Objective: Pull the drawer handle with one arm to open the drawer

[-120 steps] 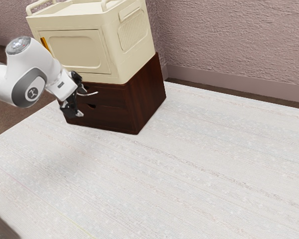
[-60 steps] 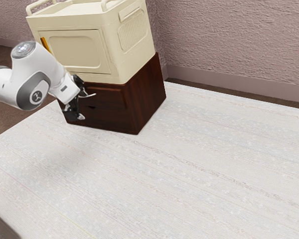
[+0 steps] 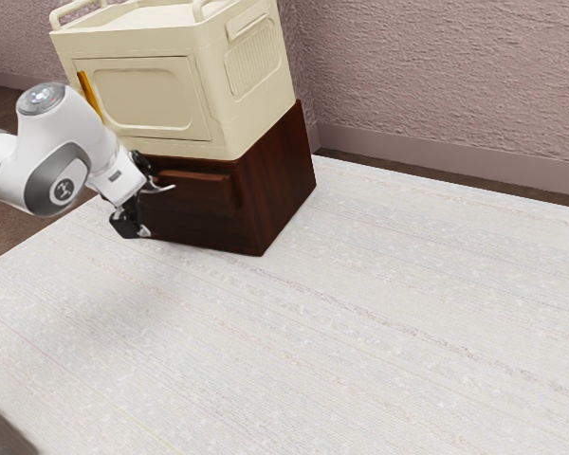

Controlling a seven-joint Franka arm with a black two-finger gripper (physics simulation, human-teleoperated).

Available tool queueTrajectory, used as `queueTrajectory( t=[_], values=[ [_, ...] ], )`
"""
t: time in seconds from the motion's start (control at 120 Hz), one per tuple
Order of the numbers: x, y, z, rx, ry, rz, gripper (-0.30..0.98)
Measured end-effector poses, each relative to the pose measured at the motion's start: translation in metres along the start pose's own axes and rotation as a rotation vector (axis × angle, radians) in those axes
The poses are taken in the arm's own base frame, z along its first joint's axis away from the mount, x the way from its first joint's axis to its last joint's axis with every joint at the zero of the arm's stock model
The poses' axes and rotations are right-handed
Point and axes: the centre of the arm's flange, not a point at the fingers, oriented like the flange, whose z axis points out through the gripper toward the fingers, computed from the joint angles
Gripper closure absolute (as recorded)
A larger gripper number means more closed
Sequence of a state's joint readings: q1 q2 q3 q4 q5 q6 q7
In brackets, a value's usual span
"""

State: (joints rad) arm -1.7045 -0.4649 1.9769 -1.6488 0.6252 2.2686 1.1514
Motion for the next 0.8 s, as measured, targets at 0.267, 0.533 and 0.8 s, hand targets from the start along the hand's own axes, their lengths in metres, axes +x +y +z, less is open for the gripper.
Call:
queueTrajectory(
  t=[0.267, 0.533, 0.8],
  values=[
    [0.000, 0.007, -0.012, -0.001, -0.011, -0.007, 0.04],
    [0.000, 0.025, -0.022, -0.017, -0.004, -0.009, 0.02],
    [-0.011, 0.039, -0.033, -0.013, 0.010, -0.021, 0.01]
  ],
)
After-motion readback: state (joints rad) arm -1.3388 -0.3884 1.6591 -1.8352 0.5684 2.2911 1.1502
